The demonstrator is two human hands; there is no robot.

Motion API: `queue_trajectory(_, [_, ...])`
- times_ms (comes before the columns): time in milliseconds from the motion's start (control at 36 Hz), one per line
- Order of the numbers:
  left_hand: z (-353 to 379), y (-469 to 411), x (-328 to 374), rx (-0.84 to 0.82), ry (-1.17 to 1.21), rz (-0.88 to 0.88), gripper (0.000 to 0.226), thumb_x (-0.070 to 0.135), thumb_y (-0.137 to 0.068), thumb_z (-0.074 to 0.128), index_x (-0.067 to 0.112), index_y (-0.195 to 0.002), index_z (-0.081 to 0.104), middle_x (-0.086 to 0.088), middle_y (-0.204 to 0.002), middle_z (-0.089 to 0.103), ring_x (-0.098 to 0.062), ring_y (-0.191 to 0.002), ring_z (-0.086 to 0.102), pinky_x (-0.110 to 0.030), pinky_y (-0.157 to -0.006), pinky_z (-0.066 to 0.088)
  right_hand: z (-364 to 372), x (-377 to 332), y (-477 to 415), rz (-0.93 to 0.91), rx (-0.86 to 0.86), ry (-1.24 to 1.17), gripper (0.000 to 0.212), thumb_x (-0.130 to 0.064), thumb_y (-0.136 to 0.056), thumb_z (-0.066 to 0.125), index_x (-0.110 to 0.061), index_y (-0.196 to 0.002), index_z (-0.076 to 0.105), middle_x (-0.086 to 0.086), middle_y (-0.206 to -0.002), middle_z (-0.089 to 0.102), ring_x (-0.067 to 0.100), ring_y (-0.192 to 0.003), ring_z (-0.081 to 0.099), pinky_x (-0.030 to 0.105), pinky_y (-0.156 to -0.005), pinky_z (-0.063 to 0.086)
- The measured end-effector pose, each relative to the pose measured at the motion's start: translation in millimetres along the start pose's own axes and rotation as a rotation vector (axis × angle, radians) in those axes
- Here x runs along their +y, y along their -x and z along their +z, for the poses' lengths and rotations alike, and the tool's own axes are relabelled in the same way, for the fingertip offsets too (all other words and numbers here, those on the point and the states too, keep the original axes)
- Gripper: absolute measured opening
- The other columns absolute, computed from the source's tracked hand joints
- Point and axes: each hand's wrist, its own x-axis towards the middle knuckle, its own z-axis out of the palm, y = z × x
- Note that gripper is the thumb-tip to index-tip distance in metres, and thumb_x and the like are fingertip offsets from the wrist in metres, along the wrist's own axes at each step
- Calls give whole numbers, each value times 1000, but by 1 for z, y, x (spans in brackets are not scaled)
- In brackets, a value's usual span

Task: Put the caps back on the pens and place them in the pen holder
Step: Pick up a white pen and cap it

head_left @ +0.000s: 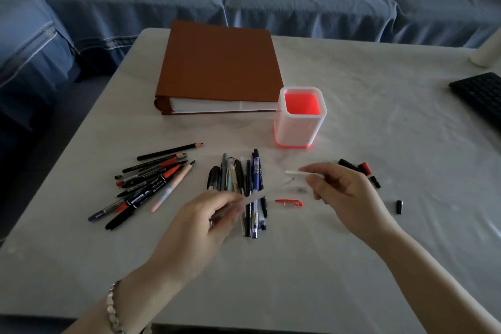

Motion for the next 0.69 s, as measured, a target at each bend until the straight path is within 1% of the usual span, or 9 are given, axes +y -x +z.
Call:
queue_trajectory(83, [-1, 1, -1, -5, -2, 18, 15, 21, -85, 58, 19, -96, 68, 14, -76, 61, 5, -67, 56, -3, -58, 37, 1, 0, 1, 20, -44, 23, 25, -20, -87, 56, -43, -80, 62, -13, -55, 55, 7, -55, 46, 20, -58, 39])
queue_trajectory(139, [-2, 1, -3, -13, 2, 36, 14, 26, -87, 59, 21, -96, 68, 14, -75, 60, 5, -67, 55, -4, -58, 36, 1, 0, 3, 18, -80, 56, 23, -24, -86, 56, -44, -79, 63, -3, -66, 62, 16, -61, 48, 26, -63, 41])
queue_trajectory(222, [-2, 2, -5, -41, -45, 74, 28, 46, -82, 49, 29, -96, 67, 12, -77, 57, 2, -66, 52, -6, -57, 35, 2, -2, 4, 8, -156, 74, 23, -22, -86, 57, -43, -79, 63, -13, -69, 64, 7, -62, 48, 16, -62, 39])
queue_trajectory(278, [-4, 2, -6, -54, -88, 95, 35, 49, -82, 44, 29, -97, 67, 15, -72, 55, 6, -65, 50, -5, -57, 33, 3, -5, 5, 2, -229, 105, 22, -22, -86, 58, -42, -82, 63, -24, -67, 60, 0, -59, 45, 10, -58, 37])
queue_trajectory(389, [-6, 2, -4, -67, -152, 94, 34, 53, -82, 42, 30, -99, 62, 13, -79, 59, 3, -69, 54, -9, -60, 38, 7, -6, 7, -5, -264, 160, 21, -21, -86, 58, -41, -84, 64, -25, -64, 58, -1, -60, 47, 9, -59, 38])
queue_trajectory(472, [-5, 1, -1, -75, -99, 23, 22, 44, -82, 54, 28, -92, 65, 7, -76, 62, -3, -60, 52, -17, -55, 39, 13, -3, 9, 0, -224, 162, 19, -17, -86, 58, -33, -87, 67, -22, -60, 57, 0, -55, 44, 10, -53, 36])
queue_trajectory(528, [-7, -1, 1, -108, -15, -71, 12, 32, -85, 60, 25, -81, 69, 0, -64, 61, -5, -53, 45, -22, -52, 36, 17, -1, 12, -14, -200, 154, 24, -14, -85, 60, -38, -82, 65, -21, -60, 57, 3, -56, 44, 11, -52, 35])
queue_trajectory(611, [-15, -4, 1, -228, 67, -224, 15, 25, -84, 63, 17, -75, 72, 3, -54, 54, -10, -50, 41, -22, -50, 32, 24, 2, 16, -32, -214, 163, 32, -14, -84, 62, -45, -77, 61, -22, -64, 58, 5, -61, 48, 12, -56, 37])
queue_trajectory(694, [-19, -5, -2, -299, 146, -334, 24, 28, -84, 62, 7, -78, 70, -1, -55, 52, -13, -49, 38, -20, -47, 30, 32, 4, 18, 7, -223, 30, 29, -7, -84, 59, -35, -79, 65, -15, -57, 59, 1, -54, 47, 10, -55, 39])
